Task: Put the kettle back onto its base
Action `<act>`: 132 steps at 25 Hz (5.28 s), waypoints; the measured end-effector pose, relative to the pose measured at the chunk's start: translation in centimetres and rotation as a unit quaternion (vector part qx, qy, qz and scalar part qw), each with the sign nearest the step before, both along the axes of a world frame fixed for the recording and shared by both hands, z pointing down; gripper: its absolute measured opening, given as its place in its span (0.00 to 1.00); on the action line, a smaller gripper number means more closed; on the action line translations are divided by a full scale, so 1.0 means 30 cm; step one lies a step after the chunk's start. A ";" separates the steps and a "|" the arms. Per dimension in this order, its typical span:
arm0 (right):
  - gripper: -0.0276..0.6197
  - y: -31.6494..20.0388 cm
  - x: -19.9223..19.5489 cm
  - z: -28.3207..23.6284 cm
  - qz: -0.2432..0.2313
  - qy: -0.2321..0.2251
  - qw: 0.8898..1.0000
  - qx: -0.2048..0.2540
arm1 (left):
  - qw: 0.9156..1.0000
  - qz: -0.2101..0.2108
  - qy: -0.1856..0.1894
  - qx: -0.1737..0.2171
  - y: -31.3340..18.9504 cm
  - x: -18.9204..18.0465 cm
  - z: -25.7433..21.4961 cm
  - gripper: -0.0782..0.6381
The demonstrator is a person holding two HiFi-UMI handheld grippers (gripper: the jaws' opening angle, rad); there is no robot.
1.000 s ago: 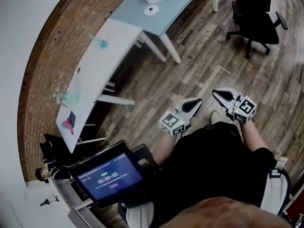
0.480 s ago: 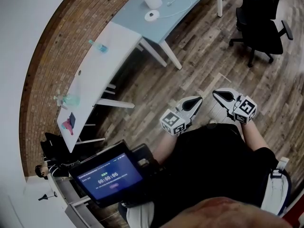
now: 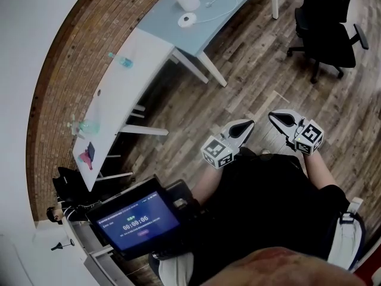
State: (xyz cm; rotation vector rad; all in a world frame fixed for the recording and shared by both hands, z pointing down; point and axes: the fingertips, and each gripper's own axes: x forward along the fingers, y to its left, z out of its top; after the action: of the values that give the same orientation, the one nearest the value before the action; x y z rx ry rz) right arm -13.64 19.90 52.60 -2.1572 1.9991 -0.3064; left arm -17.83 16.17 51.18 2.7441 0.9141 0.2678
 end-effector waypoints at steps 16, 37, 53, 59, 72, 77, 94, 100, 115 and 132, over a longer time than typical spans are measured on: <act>0.05 -0.002 0.073 0.037 0.014 -0.008 1.000 -0.004 | 1.000 0.005 -0.008 -0.016 -0.039 0.104 0.014 0.11; 0.05 -0.335 0.465 0.016 0.031 0.017 0.998 -0.046 | 0.998 0.046 -0.004 -0.034 -0.353 0.540 0.006 0.11; 0.05 -0.603 0.738 0.020 0.061 0.036 0.996 -0.054 | 0.997 0.071 0.001 -0.020 -0.664 0.827 0.035 0.11; 0.05 -0.587 0.854 0.024 0.108 0.015 0.994 -0.030 | 0.997 0.072 -0.006 -0.031 -0.687 0.877 0.051 0.11; 0.05 -0.761 1.165 0.021 0.008 0.026 1.000 -0.011 | 0.999 -0.014 -0.009 -0.028 -0.757 1.163 0.057 0.11; 0.05 -0.774 1.317 0.002 -0.037 0.030 0.999 -0.007 | 0.998 -0.057 -0.008 -0.024 -0.792 1.330 0.032 0.11; 0.05 -0.555 1.761 -0.007 -0.027 -0.009 0.999 0.020 | 1.000 -0.020 0.006 0.011 -0.507 1.811 0.007 0.11; 0.05 -0.584 1.814 0.014 -0.054 -0.018 0.998 0.025 | 0.998 -0.062 -0.008 0.003 -0.547 1.835 0.040 0.11; 0.05 -0.928 1.818 0.067 -0.165 -0.044 0.985 -0.001 | 0.982 -0.183 -0.035 -0.023 -0.892 1.830 0.096 0.11; 0.05 -1.386 2.017 0.011 -0.194 0.045 0.979 -0.034 | 0.973 -0.225 0.006 -0.058 -1.404 1.973 0.074 0.11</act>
State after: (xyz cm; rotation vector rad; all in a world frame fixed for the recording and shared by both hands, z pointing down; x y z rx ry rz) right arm 46.88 -21.67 52.93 -1.8328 2.4923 -0.3395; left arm 41.38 -25.96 53.42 2.7472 0.2771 0.1102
